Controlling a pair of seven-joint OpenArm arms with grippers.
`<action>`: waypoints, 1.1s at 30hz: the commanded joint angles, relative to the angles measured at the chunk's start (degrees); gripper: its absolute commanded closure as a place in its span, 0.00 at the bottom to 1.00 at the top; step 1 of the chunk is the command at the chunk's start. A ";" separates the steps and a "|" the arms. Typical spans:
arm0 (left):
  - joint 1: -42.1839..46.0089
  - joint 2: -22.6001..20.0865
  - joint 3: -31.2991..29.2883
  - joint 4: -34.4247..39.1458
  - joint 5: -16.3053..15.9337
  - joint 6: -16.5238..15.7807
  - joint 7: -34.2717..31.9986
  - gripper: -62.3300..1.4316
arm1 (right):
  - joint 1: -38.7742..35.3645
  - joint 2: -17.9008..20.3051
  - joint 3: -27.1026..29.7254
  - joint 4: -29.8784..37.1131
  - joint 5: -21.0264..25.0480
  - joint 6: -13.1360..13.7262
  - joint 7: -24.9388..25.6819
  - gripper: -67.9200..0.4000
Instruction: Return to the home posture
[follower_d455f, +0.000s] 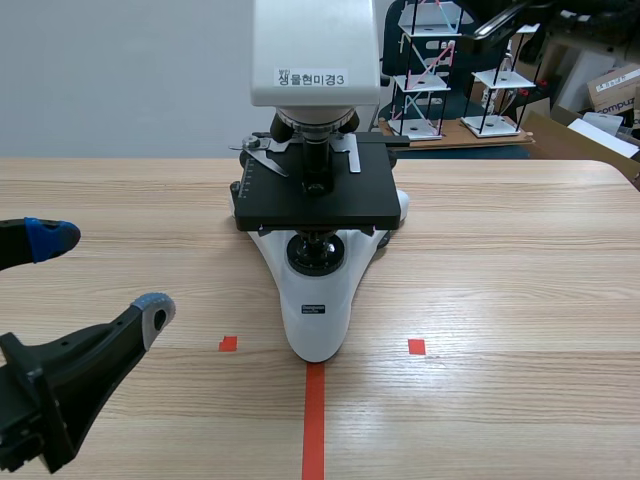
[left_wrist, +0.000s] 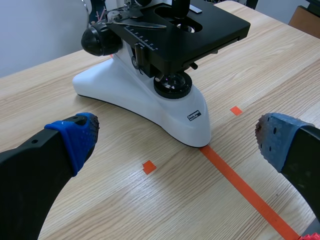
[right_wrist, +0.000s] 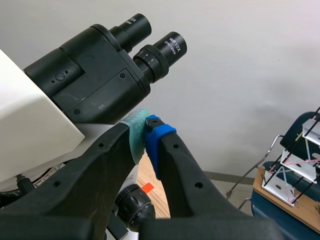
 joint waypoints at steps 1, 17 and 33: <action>-0.17 -0.02 0.35 0.79 -0.37 -0.07 -0.59 0.00 | 0.57 0.35 0.09 1.29 0.46 -0.20 1.49 0.99; -0.17 -0.02 0.35 0.79 -0.37 -0.04 -0.57 0.00 | -26.60 0.50 8.81 18.86 -8.87 -4.00 13.35 0.73; -0.17 -0.02 0.35 0.79 -0.37 -0.04 -0.57 0.00 | -63.80 0.50 12.17 27.47 -9.46 -7.87 20.44 0.19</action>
